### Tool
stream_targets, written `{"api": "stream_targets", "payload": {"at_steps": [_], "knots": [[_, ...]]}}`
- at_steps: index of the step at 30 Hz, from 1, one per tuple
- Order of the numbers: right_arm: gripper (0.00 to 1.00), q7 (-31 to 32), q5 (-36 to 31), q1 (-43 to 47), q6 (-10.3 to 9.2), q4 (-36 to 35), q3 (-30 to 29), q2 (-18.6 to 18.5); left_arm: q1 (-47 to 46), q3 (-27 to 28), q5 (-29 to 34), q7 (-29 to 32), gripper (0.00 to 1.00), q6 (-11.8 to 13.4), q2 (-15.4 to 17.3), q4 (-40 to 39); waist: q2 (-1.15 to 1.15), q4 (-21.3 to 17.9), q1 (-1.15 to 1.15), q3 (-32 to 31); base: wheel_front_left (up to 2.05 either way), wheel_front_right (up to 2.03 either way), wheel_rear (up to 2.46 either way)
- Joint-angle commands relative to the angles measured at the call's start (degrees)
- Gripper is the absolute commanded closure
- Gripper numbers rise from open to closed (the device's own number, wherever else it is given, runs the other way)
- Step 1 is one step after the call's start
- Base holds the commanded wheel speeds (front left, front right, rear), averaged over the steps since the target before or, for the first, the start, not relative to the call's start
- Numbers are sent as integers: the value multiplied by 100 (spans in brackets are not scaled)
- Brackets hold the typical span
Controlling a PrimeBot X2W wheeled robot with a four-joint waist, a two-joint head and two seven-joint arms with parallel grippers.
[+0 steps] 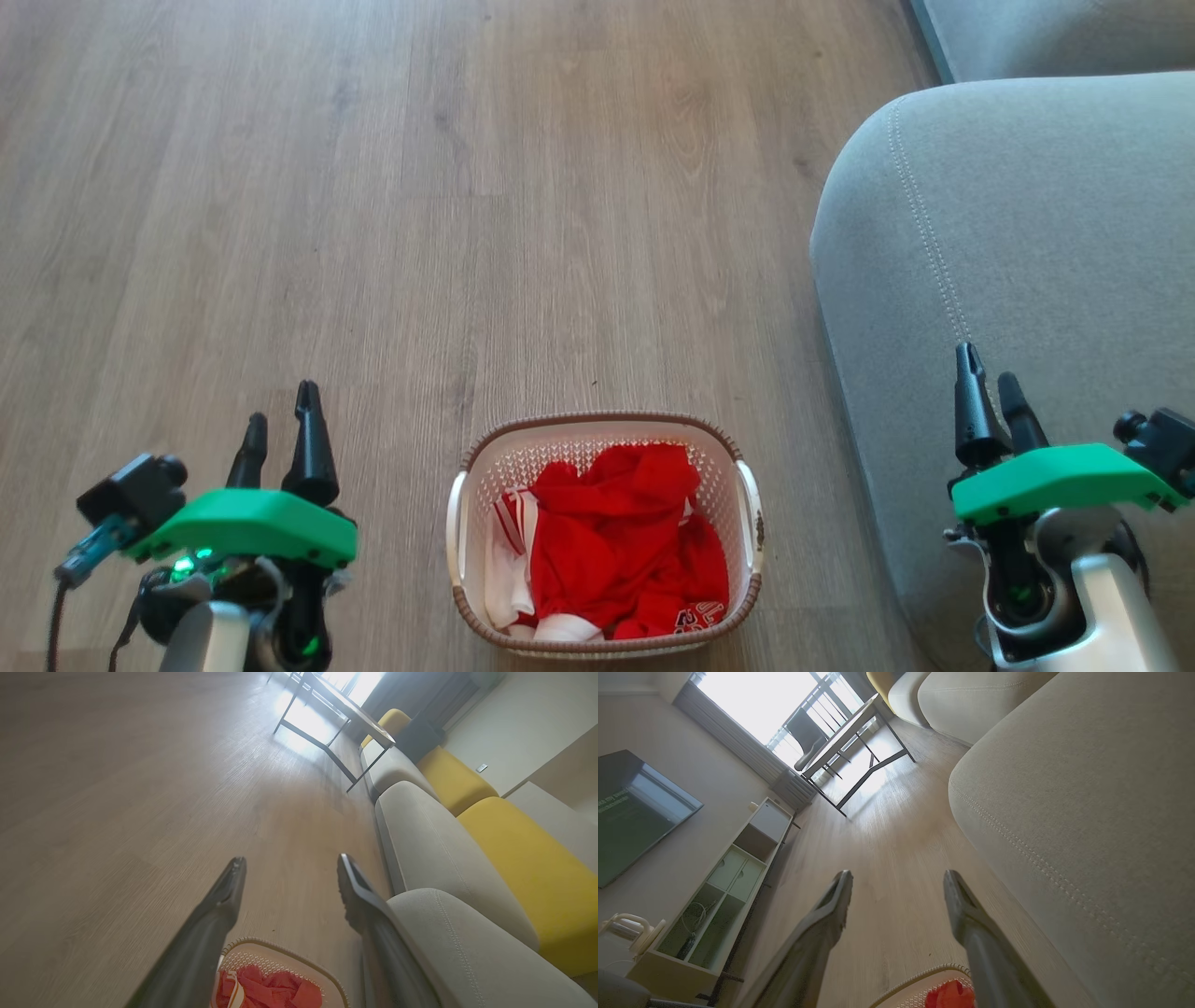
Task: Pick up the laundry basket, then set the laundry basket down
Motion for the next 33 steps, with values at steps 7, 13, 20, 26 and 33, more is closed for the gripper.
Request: {"api": "stream_targets", "payload": {"at_steps": [7,13,20,26,33], "knots": [[0,-186,-936,-401,25,-341,205,-62,-509,-424,795,-185,0,464,389,-116,0,64,0,22,0,0,0],[0,-287,-1627,-439,27,-449,322,-66,-695,-869,1202,-286,0,796,564,21,0,181,0,61,0,0,0],[0,-387,-2170,-469,29,-466,460,-70,-807,-1229,1460,-387,0,929,625,281,0,266,0,58,0,0,0],[0,-487,-2680,-508,31,-353,683,-74,-912,-1571,1749,-488,0,945,650,401,0,315,0,51,0,0,0],[0,-605,-3031,-568,33,-183,863,-79,-993,-1737,2073,-605,0,859,622,436,0,347,0,38,0,0,0]]}}
